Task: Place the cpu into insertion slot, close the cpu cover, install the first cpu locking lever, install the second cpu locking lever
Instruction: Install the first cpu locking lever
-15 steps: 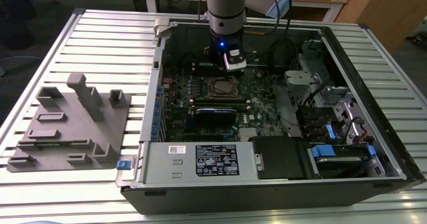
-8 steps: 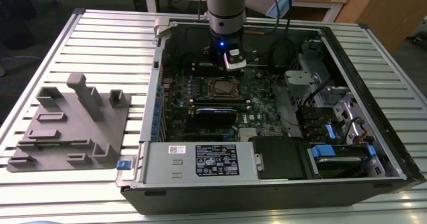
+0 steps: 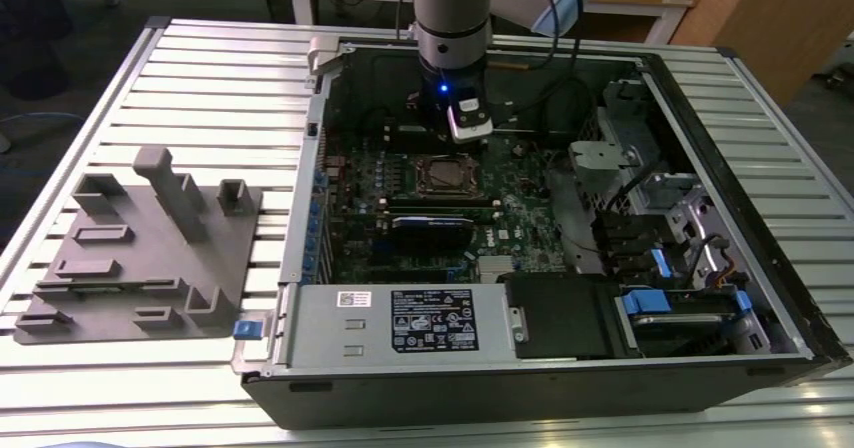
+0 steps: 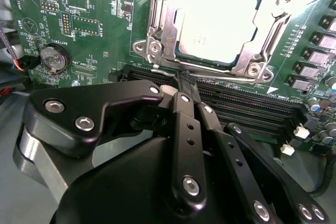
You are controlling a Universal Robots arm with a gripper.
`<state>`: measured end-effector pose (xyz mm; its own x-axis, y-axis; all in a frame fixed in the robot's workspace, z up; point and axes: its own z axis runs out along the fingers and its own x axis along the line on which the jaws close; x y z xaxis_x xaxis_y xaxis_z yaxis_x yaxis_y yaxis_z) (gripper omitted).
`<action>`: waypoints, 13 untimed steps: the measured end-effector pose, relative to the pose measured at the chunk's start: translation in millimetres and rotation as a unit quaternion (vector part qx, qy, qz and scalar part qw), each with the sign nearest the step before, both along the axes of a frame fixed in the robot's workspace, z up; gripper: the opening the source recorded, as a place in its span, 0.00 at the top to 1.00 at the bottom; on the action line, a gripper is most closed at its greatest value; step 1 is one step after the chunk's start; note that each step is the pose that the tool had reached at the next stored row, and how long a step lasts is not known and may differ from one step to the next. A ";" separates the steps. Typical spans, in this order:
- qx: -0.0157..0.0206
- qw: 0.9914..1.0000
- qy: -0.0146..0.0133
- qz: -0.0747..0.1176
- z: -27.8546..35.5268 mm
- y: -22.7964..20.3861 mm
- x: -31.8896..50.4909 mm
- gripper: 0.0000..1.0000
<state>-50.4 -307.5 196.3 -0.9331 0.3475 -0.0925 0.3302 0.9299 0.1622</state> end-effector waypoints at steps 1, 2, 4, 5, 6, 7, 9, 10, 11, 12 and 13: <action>-0.001 1.000 0.000 0.000 -0.1 0.0 0.0 0.89; -0.002 1.000 0.000 0.000 -0.1 0.1 0.0 0.89; -0.004 1.000 0.000 0.000 -0.1 0.1 0.0 0.89; -0.006 1.000 0.000 0.000 -0.1 0.1 0.0 0.89; -0.007 1.000 0.000 0.000 0.0 0.0 0.0 0.89; -0.007 1.000 0.000 0.000 0.0 0.0 0.0 0.89; -0.007 1.000 0.000 0.000 0.0 0.0 0.0 0.89; -0.007 1.000 0.000 0.000 0.0 0.0 0.0 0.89; -0.007 1.000 0.000 0.000 0.0 0.0 0.0 0.89; -0.007 1.000 0.000 0.000 0.5 0.0 0.0 0.89; -0.007 1.000 0.000 0.000 1.4 0.1 0.0 0.89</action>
<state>-50.4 -307.4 197.7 -0.9331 0.3462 -0.0976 0.3302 0.9321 0.1488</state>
